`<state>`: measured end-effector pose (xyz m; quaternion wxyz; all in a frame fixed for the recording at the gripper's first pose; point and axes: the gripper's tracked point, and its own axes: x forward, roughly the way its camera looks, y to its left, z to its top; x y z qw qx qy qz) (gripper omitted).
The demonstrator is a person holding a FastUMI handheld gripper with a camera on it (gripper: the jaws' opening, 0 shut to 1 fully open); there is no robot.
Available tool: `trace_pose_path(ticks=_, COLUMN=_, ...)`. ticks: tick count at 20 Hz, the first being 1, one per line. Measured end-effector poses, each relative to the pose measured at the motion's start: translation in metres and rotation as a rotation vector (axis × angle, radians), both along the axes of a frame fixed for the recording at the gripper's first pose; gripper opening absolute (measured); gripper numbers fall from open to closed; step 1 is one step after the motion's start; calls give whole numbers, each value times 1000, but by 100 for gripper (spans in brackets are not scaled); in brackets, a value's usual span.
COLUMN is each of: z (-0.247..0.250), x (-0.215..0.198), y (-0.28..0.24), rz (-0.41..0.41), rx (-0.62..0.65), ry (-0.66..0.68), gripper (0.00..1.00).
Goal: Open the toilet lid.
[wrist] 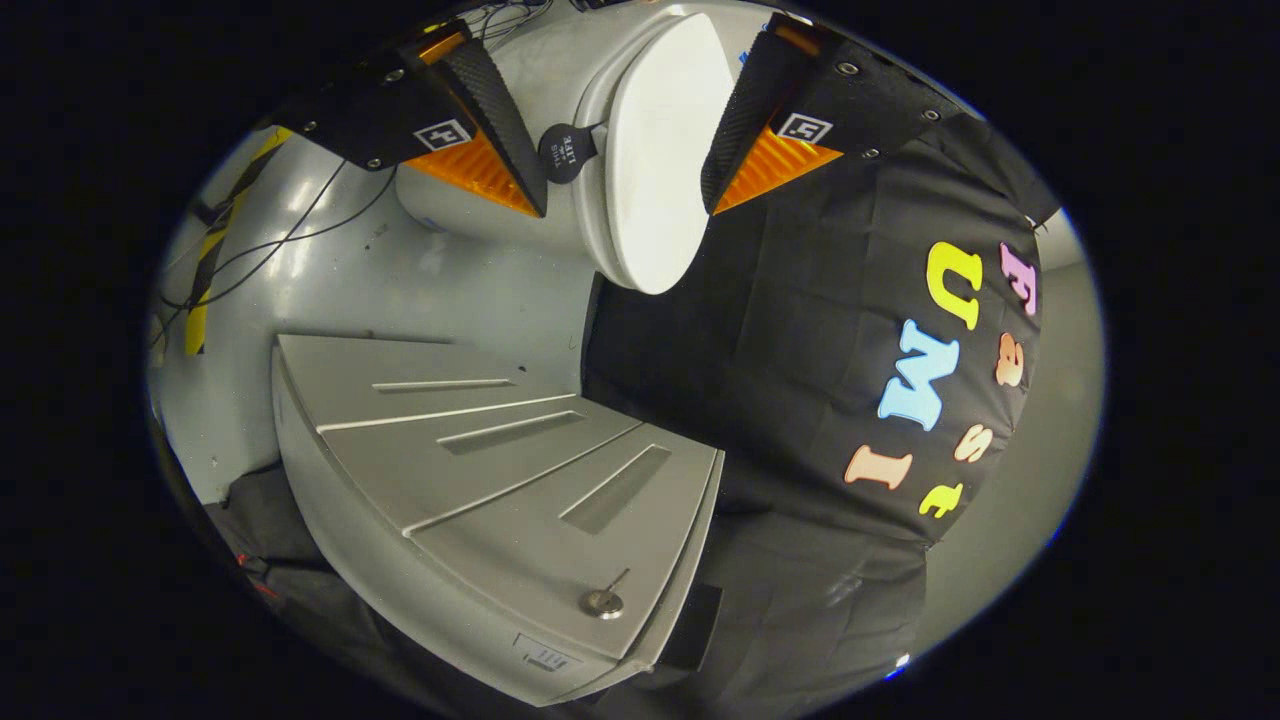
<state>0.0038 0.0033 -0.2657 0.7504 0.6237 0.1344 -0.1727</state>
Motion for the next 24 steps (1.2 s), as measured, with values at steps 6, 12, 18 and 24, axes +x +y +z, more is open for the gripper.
trace_pose_path(ticks=6, z=-39, x=-2, y=24, rz=51, rx=77, ry=91, gripper=91)
trace_pose_path(ticks=12, z=-47, x=10, y=39, rz=113, rx=127, ry=69, gripper=54)
trace_pose_path(ticks=18, z=-51, x=17, y=35, rz=115, rx=118, ry=59, gripper=16)
trace_pose_path(ticks=24, z=-47, x=20, y=33, rz=128, rx=105, ry=80, gripper=0)
